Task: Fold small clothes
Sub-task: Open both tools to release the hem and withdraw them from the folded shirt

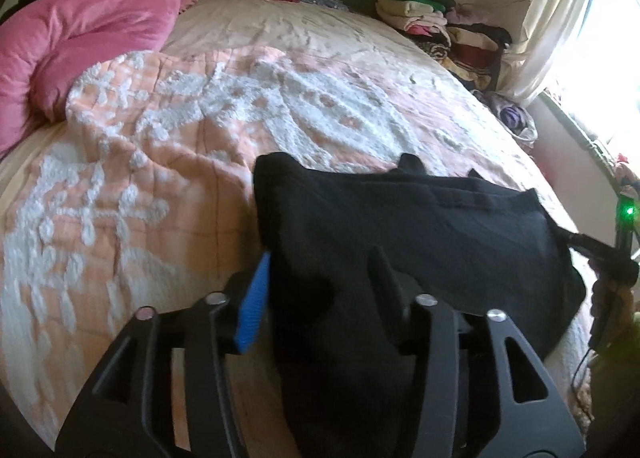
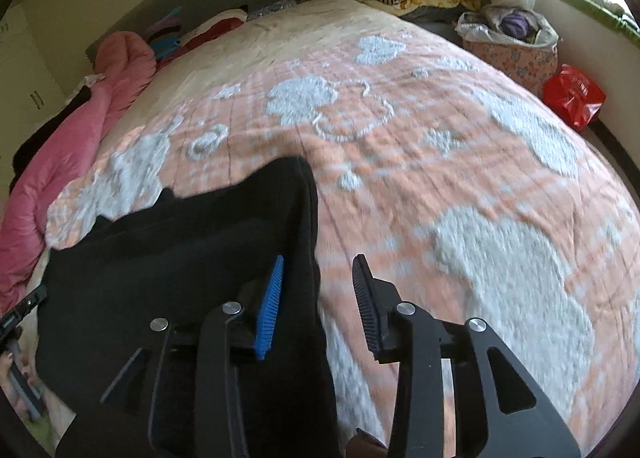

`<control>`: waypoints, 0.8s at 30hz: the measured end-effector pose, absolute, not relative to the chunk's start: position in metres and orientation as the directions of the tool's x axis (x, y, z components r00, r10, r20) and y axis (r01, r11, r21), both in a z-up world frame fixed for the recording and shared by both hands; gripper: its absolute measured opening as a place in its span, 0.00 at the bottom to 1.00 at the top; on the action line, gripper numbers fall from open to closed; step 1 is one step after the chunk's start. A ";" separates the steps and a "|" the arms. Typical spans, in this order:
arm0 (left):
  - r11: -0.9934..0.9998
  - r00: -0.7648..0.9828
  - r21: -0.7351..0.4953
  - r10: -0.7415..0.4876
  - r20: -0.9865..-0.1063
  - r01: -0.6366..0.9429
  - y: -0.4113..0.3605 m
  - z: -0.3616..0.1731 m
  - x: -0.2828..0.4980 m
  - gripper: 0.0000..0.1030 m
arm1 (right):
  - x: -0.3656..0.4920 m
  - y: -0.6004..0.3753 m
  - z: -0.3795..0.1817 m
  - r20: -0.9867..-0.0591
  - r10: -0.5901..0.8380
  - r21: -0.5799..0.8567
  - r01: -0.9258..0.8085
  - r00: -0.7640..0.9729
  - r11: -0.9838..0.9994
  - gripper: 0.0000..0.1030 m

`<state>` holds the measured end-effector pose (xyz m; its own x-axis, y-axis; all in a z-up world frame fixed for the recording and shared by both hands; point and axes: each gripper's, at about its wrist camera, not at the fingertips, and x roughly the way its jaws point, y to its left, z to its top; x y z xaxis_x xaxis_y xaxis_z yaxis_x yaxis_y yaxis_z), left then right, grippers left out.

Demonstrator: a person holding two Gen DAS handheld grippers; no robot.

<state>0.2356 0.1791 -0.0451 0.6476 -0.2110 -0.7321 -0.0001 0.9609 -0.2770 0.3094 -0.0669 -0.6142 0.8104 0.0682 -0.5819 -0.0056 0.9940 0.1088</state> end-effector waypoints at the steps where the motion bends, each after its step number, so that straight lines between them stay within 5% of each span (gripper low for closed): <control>1: 0.959 0.646 -0.282 -0.215 -0.733 -0.001 0.178 -0.044 0.232 0.51 | 0.303 -0.069 -0.617 -0.589 0.086 0.121 -0.017 0.804 0.993 0.38; 16: 0.916 0.575 -0.398 -0.296 -0.762 -0.056 0.170 -0.063 0.180 0.62 | 0.239 -0.074 -0.635 -0.620 0.191 0.168 -0.109 0.761 0.980 0.40; 19: 0.901 0.576 -0.429 -0.315 -0.754 -0.069 0.169 -0.068 0.170 0.61 | 0.233 -0.075 -0.638 -0.618 0.213 0.181 -0.126 0.757 0.975 0.18; 20: 0.900 0.576 -0.431 -0.318 -0.753 -0.067 0.168 -0.068 0.168 0.58 | 0.231 -0.075 -0.638 -0.614 0.208 0.176 -0.125 0.762 0.976 0.13; 22: 0.906 0.573 -0.421 -0.318 -0.755 -0.052 0.162 -0.068 0.164 0.28 | 0.224 -0.073 -0.634 -0.598 0.200 0.160 -0.130 0.776 0.979 0.09; 24: 0.932 0.581 -0.360 -0.277 -0.765 -0.029 0.153 -0.062 0.159 0.21 | 0.218 -0.073 -0.631 -0.583 0.194 0.155 -0.127 0.789 0.980 0.09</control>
<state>0.1588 0.1531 -0.0624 0.5809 -0.2775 -0.7652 -0.0295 0.9323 -0.3604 0.2180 -0.0728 -0.6313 0.7893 0.1941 -0.5825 -0.1268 0.9798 0.1547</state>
